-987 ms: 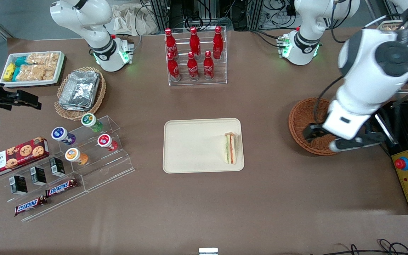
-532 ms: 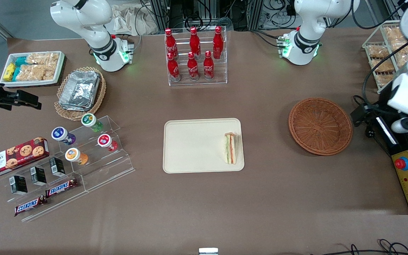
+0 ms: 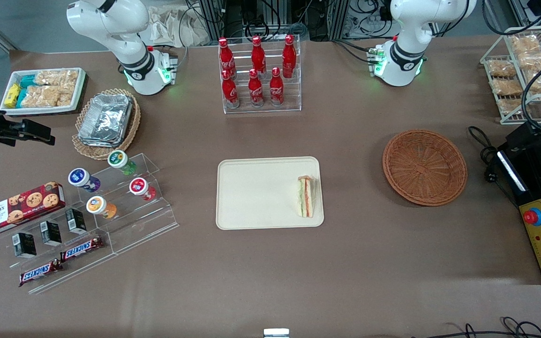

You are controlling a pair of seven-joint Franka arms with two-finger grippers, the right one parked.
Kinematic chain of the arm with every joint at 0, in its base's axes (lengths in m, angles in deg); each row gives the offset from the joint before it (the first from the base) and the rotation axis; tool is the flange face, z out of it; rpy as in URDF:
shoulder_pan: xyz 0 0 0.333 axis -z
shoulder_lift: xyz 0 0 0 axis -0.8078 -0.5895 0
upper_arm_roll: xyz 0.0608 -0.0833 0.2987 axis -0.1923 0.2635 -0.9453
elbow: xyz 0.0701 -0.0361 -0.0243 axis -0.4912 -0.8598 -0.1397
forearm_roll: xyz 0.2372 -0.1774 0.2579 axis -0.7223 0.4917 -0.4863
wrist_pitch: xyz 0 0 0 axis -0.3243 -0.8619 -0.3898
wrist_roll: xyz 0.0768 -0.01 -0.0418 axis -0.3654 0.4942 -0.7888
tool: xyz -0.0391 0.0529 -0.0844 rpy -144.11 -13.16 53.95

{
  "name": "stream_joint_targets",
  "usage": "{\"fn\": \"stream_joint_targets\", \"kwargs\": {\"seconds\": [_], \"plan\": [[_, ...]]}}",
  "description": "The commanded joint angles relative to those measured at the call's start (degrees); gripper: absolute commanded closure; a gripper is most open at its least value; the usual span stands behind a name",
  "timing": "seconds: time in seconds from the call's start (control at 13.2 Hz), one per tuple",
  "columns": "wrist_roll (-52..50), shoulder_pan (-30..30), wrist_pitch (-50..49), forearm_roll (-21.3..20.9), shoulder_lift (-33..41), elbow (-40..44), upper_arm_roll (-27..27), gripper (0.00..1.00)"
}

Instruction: Place sandwich from basket to tray

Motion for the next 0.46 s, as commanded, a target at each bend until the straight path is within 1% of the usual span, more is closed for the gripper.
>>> {"fn": "stream_joint_targets", "kwargs": {"seconds": [0.0,0.38], "plan": [[1.76,-0.30,-1.91,1.81,-1.66,3.00,-1.77,0.01],[1.07,-0.30,-2.08,4.36,-1.74,2.21,-2.84,0.01]]}}
